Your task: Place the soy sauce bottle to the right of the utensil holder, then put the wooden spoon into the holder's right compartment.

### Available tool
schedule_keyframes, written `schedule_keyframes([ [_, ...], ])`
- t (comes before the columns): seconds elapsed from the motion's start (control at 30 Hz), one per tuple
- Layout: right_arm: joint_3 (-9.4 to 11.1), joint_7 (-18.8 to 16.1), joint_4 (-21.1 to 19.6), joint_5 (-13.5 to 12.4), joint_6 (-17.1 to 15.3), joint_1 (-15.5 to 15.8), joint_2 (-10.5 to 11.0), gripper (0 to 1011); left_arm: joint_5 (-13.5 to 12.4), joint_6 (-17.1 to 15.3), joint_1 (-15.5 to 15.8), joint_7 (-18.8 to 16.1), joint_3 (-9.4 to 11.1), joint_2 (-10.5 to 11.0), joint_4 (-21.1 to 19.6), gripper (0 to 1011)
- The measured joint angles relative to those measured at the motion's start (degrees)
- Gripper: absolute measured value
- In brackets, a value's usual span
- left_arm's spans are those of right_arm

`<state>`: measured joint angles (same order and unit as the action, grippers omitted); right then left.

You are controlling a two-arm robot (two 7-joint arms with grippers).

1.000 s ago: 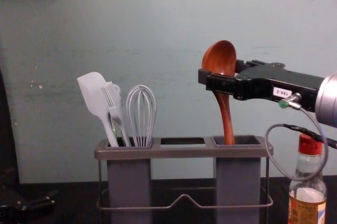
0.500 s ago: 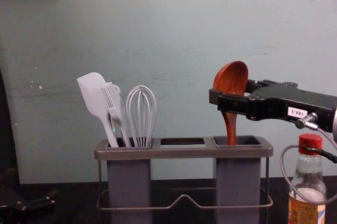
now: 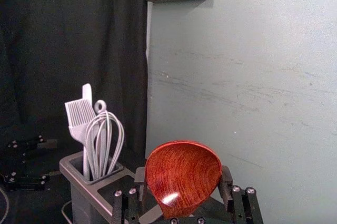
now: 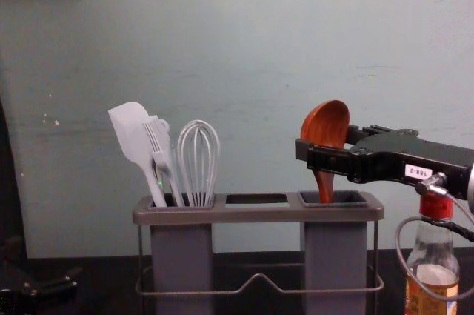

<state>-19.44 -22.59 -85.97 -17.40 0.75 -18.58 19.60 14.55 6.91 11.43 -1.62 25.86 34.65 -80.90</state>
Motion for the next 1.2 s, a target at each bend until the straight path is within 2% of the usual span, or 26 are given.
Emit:
schedule_keyframes([
  [0.33, 0.00, 0.00, 0.00, 0.03, 0.05, -0.05, -0.02, 836, 0.00, 0.00, 0.00, 0.00, 0.00, 0.00, 0.00, 1005],
  [0.57, 0.00, 0.00, -0.03, 0.05, 0.11, -0.08, -0.02, 1000, 0.00, 0.00, 0.00, 0.00, 0.00, 0.00, 0.00, 1005],
  [1.2, 0.00, 0.04, -0.97, 0.20, -0.16, 0.09, 0.21, 1003, 0.00, 0.00, 0.00, 0.00, 0.00, 0.00, 0.00, 1005],
])
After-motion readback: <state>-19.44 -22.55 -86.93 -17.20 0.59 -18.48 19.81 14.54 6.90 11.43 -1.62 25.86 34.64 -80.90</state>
